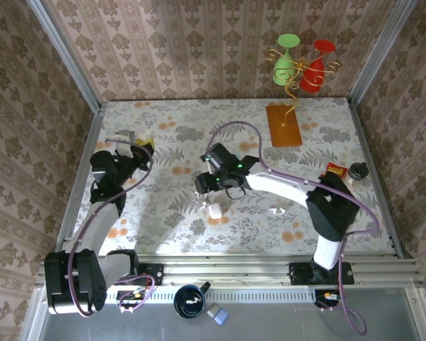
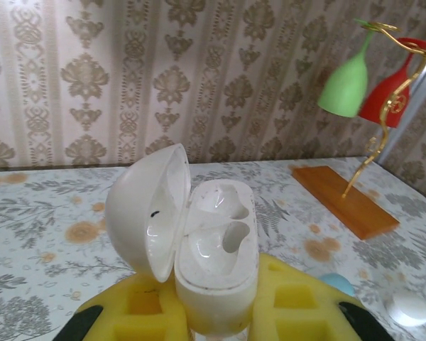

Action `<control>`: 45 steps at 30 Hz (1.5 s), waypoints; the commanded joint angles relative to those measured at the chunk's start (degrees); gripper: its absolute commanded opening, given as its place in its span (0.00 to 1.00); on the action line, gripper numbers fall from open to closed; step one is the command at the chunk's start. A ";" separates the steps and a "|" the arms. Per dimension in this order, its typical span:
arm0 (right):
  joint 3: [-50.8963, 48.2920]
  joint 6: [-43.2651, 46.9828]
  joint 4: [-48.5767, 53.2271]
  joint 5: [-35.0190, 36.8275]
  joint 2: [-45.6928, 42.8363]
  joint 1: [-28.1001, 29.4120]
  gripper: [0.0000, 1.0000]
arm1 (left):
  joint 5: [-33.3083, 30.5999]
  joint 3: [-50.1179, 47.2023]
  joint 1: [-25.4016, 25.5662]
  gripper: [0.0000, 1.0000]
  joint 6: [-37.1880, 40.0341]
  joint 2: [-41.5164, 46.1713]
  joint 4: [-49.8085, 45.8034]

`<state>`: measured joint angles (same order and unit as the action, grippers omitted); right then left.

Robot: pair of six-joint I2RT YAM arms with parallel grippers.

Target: Insert the wireless bluetooth earbuds into the charging case

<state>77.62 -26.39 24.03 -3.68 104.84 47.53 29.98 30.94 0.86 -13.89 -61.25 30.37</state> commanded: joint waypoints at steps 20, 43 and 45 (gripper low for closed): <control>32.62 1.01 27.70 11.97 28.66 4.70 0.46 | -6.62 2.42 -1.48 0.07 -5.43 1.35 0.49; 38.88 4.76 30.75 11.26 31.48 3.33 0.18 | -6.97 1.15 -0.95 0.06 -2.13 0.52 1.28; 36.24 6.70 28.54 11.15 28.94 3.11 0.18 | -6.96 0.85 -0.64 0.06 -1.76 0.68 1.42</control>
<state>116.42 -22.57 52.18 6.50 137.21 51.20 23.05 31.53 -0.05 -17.28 -61.32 30.02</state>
